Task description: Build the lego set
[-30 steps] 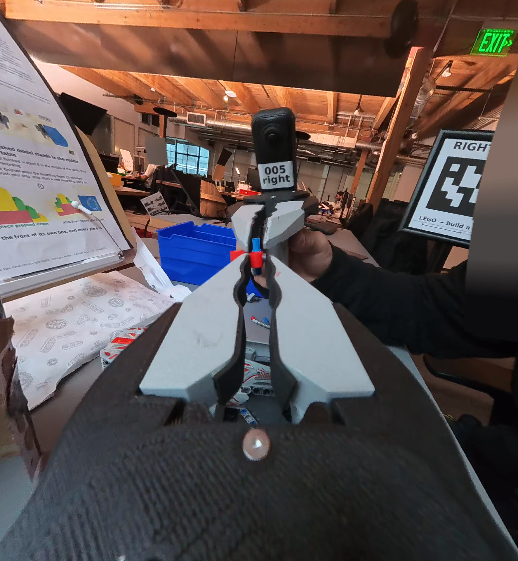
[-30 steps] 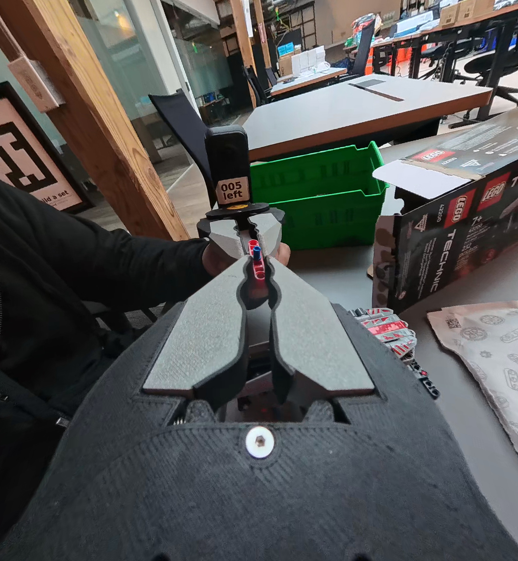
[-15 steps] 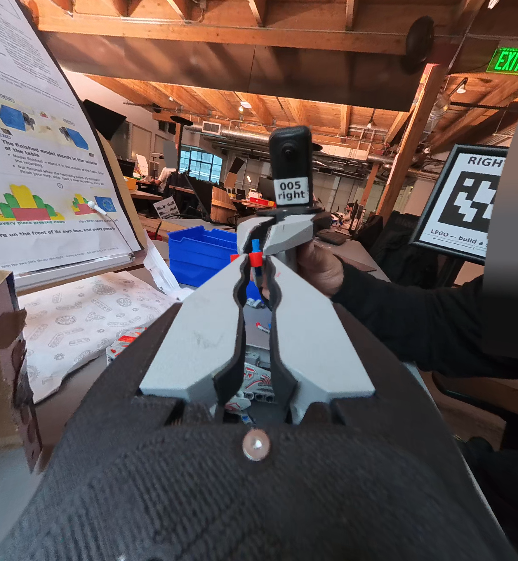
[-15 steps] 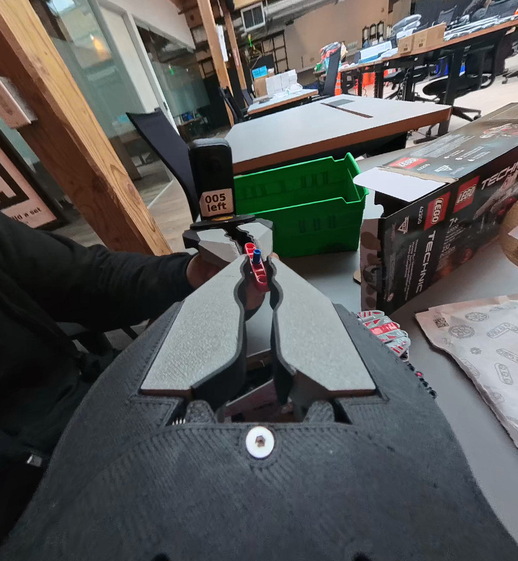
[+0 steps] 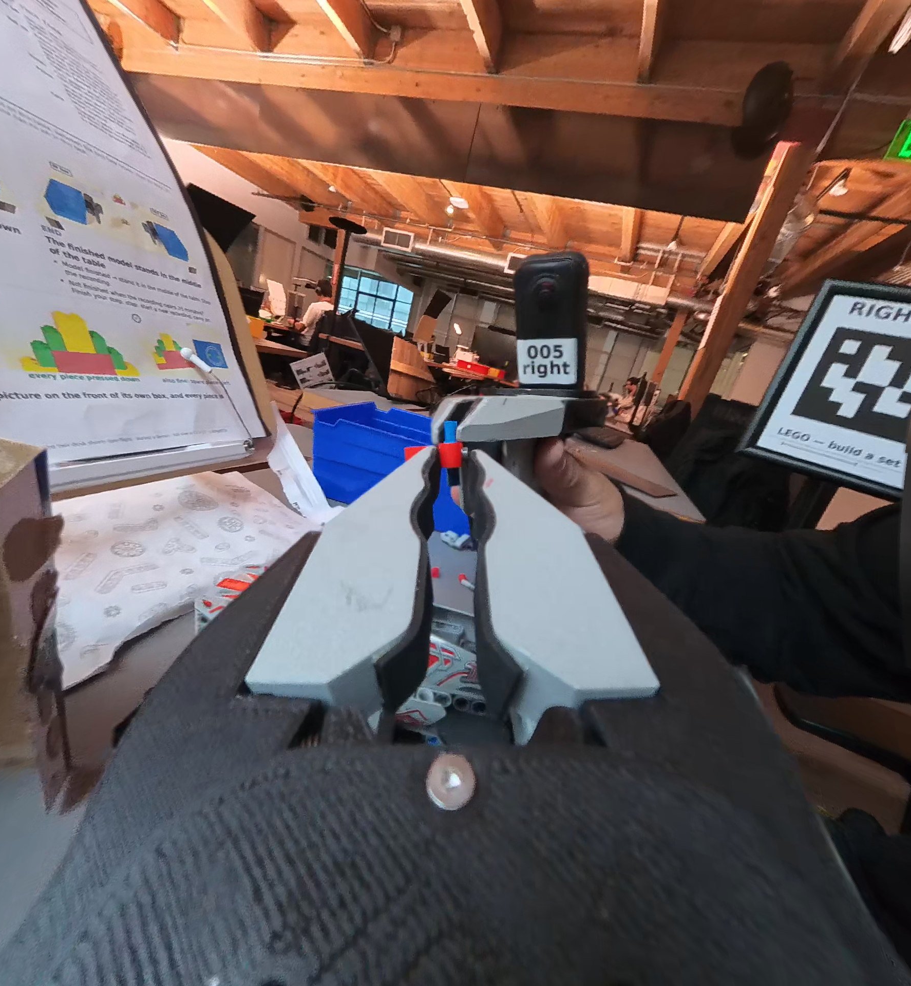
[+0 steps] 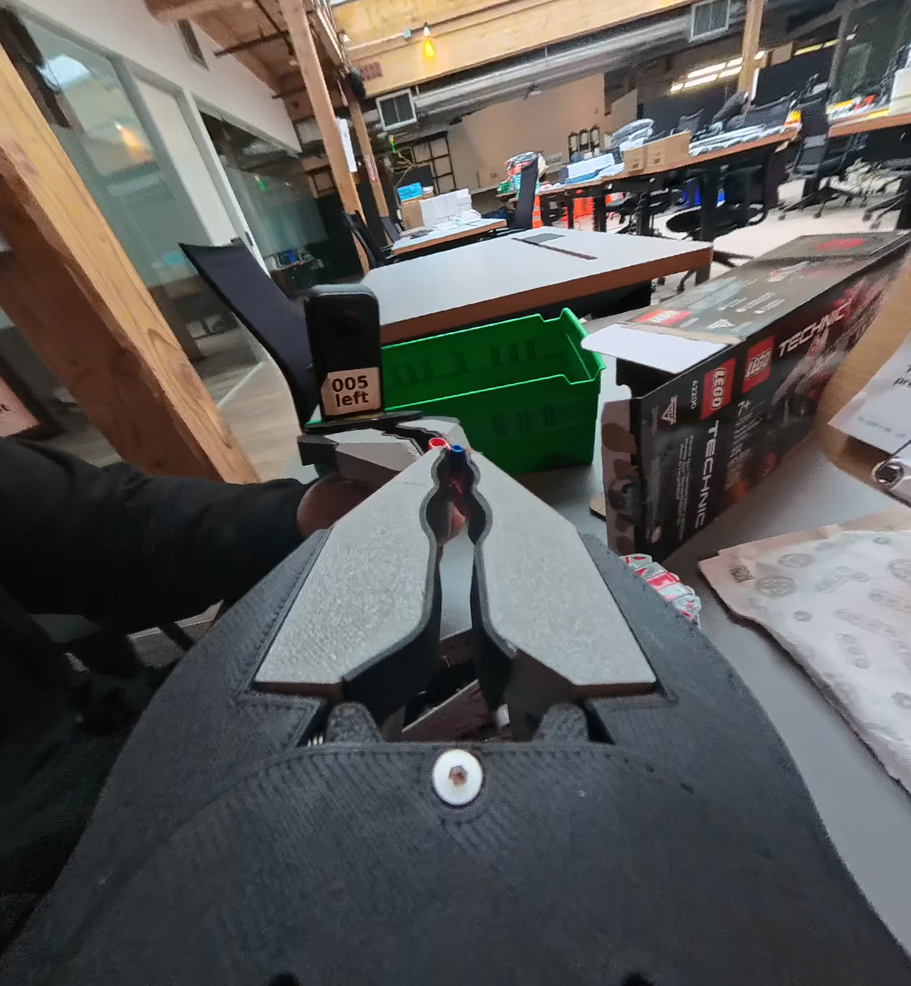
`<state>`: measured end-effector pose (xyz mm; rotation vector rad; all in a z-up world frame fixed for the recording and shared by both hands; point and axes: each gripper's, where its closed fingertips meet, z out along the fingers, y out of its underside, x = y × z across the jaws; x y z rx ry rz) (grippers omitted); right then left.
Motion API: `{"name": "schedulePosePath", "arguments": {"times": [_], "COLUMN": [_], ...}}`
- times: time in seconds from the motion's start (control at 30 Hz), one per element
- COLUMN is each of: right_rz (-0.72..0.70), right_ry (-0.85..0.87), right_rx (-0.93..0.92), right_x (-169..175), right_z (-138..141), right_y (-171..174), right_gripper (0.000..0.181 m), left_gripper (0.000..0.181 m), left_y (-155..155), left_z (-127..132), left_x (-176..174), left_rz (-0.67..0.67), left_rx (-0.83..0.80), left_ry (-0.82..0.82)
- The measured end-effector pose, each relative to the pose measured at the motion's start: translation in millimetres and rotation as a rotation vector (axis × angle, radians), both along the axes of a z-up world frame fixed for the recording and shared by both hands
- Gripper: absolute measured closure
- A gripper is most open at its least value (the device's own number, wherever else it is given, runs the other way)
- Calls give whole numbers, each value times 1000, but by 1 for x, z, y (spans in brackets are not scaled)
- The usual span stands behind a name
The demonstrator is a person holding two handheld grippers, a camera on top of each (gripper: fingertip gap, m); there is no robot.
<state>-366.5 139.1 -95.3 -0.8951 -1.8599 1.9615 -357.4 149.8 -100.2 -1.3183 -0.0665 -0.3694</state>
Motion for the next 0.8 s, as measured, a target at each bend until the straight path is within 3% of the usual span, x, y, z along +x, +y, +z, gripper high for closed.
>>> {"name": "schedulePosePath", "arguments": {"times": [0.27,0.53,0.67,0.8], "right_rz": [-37,-91,-231,-257], "right_ry": [-8,-100,-13,49], "right_rx": [42,-78,153,184], "right_x": [-3,-10,-16,-16], "right_z": [-6,-12,-19,-13], "right_y": [3,8,14,12], "right_gripper": [181,181,181,181], "left_gripper": [173,173,173,173], "left_y": [3,8,11,9], "left_z": [-7,-15,-26,-20], "left_x": [-2,-9,-16,-16], "left_rz": [55,314,441,464], "left_rx": [-41,-180,-282,-264], "left_ry": [28,309,500,476]}}
